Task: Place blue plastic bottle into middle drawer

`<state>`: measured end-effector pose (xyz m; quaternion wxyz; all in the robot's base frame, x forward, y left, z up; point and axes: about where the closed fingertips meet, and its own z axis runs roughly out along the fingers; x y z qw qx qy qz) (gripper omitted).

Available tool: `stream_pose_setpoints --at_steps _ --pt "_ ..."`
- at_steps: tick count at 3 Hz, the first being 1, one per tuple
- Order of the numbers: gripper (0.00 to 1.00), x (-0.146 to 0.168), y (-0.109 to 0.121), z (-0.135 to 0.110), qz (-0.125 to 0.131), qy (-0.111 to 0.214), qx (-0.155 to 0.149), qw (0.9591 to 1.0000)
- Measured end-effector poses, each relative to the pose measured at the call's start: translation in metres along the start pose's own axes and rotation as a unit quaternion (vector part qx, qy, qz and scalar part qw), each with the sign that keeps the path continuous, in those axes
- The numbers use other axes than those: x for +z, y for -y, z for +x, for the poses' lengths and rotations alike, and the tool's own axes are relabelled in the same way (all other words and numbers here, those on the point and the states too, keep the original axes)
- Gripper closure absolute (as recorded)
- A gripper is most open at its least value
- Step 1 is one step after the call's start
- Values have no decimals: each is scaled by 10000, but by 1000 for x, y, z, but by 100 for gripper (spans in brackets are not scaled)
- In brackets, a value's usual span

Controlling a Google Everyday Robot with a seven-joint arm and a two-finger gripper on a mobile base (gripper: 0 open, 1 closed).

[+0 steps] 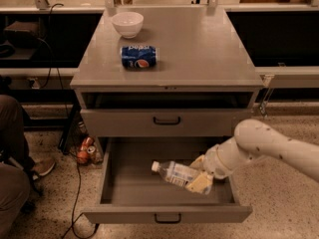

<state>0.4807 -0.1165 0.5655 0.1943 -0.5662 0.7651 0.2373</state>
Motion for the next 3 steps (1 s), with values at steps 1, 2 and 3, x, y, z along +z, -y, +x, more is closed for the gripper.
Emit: stream_pose_setpoints --at_steps 1,2,3 --pt "100 69 17 16 172 477 378 9980" --pt "100 116 52 14 582 886 572 9927" --pt "84 143 89 -2 924 1244 576 9862"
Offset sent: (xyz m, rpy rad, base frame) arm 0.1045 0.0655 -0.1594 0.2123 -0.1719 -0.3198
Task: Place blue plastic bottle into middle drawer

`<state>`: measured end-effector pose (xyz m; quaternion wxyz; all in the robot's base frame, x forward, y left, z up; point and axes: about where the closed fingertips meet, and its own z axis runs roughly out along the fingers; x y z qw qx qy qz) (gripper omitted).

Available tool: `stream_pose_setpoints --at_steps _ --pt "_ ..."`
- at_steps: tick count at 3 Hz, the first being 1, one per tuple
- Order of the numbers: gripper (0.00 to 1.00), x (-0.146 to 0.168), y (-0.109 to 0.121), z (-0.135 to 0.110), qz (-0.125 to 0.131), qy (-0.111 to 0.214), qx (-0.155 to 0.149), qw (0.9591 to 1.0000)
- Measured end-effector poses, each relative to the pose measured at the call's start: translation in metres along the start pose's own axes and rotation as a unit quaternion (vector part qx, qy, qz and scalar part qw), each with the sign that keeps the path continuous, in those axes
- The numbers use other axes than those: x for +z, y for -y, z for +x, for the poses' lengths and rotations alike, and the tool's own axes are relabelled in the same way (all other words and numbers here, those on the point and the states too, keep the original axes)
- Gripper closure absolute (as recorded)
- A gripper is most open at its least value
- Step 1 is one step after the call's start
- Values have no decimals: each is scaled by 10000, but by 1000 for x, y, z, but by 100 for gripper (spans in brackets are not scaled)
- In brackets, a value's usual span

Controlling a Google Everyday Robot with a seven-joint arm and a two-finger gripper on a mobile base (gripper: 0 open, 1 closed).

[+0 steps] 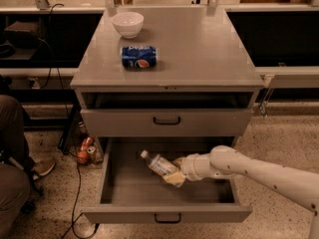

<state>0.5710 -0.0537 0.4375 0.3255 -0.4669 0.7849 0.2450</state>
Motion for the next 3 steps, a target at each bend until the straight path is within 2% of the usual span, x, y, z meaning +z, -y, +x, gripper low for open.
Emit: stream_pose_setpoints --at_steps 1,3 --pt "66 26 17 -9 49 216 -8 9998" --pt "20 52 27 -18 -119 340 -87 9993"
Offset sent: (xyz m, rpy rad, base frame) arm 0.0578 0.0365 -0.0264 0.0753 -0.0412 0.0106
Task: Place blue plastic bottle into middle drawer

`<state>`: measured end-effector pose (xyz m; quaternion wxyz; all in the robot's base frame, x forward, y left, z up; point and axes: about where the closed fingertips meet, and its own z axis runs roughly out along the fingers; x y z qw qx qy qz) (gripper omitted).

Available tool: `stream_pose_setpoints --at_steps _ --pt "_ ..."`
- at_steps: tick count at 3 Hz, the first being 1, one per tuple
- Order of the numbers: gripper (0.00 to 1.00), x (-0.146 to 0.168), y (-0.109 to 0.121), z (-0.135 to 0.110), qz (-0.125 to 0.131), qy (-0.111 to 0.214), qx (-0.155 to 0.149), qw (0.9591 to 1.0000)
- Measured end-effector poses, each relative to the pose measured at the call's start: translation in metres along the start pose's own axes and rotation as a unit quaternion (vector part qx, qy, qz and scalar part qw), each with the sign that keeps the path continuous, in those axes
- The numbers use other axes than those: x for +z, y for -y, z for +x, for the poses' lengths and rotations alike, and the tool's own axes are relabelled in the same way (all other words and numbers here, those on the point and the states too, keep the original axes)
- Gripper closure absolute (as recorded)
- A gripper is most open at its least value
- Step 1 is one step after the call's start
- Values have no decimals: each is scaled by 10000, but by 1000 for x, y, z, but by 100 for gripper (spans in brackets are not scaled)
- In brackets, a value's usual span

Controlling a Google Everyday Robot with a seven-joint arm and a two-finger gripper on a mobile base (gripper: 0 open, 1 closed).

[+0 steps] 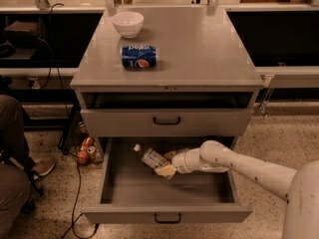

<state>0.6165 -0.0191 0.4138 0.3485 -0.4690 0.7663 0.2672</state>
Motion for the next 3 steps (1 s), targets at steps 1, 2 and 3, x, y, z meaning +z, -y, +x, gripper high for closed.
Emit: stream_pose_setpoints --at_steps 1,2,3 --pt "0 4 1 -1 -153 15 -59 9999" --pt "0 0 5 0 -403 130 -83 9991" --pt "0 -49 31 7 -459 232 -97 9986"
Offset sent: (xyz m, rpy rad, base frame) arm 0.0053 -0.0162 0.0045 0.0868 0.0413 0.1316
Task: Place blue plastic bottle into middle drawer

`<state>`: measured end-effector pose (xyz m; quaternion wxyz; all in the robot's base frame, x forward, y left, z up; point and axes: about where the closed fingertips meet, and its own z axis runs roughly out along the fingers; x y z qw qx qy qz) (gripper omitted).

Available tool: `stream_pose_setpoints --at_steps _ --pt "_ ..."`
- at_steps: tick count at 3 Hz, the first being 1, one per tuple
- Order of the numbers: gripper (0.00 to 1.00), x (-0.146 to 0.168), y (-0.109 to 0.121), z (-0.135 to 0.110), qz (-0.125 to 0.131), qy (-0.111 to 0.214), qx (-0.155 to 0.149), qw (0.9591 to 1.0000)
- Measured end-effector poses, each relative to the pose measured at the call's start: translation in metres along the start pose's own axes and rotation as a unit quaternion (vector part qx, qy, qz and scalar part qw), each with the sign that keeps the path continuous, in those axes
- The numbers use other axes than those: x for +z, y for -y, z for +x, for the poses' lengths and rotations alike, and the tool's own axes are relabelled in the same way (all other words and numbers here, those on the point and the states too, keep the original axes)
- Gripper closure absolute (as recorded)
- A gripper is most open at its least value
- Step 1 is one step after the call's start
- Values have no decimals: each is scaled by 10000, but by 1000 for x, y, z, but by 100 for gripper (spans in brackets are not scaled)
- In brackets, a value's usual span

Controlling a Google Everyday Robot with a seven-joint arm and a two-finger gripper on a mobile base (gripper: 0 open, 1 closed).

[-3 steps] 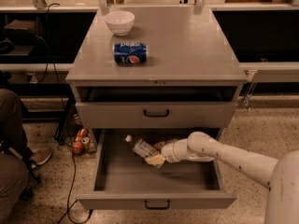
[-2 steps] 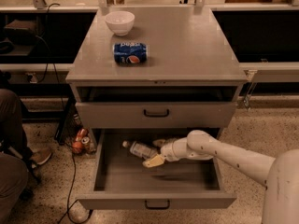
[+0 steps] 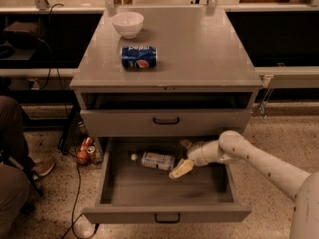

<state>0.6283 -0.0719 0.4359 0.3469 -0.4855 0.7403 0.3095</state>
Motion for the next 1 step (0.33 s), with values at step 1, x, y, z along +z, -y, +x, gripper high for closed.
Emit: stream_pose_setpoints --at_steps 1 --pt "0 -71 10 6 37 -93 12 9999"
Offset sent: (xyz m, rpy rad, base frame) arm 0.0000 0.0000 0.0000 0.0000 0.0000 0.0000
